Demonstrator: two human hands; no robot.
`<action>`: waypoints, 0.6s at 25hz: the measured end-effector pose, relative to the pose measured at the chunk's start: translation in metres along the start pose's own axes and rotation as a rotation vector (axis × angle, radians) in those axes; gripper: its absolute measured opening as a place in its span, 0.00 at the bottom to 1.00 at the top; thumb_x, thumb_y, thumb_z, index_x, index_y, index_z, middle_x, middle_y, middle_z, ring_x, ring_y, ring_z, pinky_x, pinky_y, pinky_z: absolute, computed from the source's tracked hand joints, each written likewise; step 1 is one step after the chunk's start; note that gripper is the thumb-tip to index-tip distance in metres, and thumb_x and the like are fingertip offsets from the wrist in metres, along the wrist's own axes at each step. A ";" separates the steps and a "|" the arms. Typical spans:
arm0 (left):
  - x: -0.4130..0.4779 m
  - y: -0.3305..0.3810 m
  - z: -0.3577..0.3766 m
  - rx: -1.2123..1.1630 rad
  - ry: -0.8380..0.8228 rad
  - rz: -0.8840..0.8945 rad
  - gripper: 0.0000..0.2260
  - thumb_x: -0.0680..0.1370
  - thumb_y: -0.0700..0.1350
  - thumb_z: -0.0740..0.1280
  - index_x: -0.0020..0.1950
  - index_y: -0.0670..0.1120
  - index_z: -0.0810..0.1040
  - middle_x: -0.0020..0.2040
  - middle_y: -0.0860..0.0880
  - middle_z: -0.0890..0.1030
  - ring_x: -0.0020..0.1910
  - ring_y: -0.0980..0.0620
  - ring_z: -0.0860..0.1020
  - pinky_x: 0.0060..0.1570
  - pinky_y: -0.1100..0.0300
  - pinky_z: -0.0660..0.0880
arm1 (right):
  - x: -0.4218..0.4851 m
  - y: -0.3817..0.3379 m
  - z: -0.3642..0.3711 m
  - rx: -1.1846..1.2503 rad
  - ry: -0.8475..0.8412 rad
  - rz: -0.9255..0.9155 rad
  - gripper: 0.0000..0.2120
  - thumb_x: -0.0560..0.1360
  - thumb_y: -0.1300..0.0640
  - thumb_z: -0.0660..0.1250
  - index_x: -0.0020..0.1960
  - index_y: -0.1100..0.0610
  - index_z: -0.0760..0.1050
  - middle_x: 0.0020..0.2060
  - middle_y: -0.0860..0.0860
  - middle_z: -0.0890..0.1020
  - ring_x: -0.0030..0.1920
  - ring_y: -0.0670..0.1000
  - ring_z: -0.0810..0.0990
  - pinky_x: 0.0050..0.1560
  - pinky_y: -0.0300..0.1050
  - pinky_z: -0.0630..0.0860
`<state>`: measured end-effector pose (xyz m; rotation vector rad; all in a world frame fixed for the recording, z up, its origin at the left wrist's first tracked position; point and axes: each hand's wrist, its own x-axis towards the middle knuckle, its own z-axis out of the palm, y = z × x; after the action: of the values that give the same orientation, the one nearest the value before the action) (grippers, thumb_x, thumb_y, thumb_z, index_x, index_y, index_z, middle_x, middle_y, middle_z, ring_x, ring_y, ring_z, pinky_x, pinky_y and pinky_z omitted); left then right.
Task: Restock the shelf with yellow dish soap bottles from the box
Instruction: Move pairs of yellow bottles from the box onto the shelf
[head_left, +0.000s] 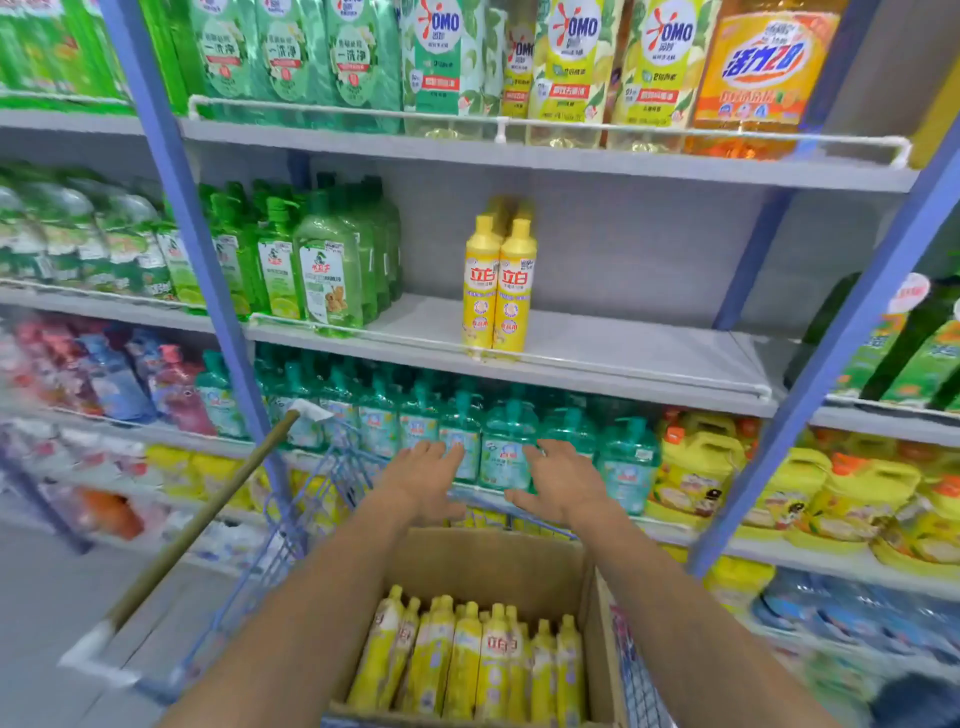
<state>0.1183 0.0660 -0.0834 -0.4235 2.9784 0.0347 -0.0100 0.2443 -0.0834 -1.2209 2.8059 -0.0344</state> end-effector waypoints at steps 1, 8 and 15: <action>-0.011 0.003 0.018 -0.004 -0.035 -0.006 0.41 0.76 0.65 0.66 0.81 0.47 0.53 0.78 0.42 0.62 0.77 0.40 0.61 0.74 0.43 0.62 | -0.011 -0.001 0.018 0.006 -0.039 0.000 0.38 0.77 0.34 0.63 0.78 0.55 0.61 0.75 0.58 0.66 0.75 0.60 0.64 0.72 0.58 0.68; -0.051 0.001 0.118 -0.078 -0.270 -0.095 0.39 0.76 0.66 0.64 0.79 0.47 0.57 0.76 0.44 0.65 0.74 0.40 0.64 0.73 0.42 0.62 | -0.062 0.001 0.113 0.083 -0.247 0.045 0.33 0.78 0.36 0.62 0.76 0.54 0.64 0.74 0.56 0.68 0.72 0.60 0.67 0.66 0.60 0.71; -0.020 -0.020 0.196 -0.199 -0.451 -0.091 0.39 0.77 0.64 0.66 0.81 0.49 0.54 0.77 0.44 0.63 0.75 0.39 0.63 0.70 0.44 0.68 | -0.038 0.002 0.189 0.180 -0.424 0.172 0.30 0.78 0.36 0.62 0.70 0.57 0.70 0.67 0.57 0.72 0.68 0.60 0.69 0.62 0.59 0.76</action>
<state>0.1683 0.0608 -0.2751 -0.4971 2.5166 0.3682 0.0301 0.2752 -0.2694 -0.8293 2.4628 -0.0140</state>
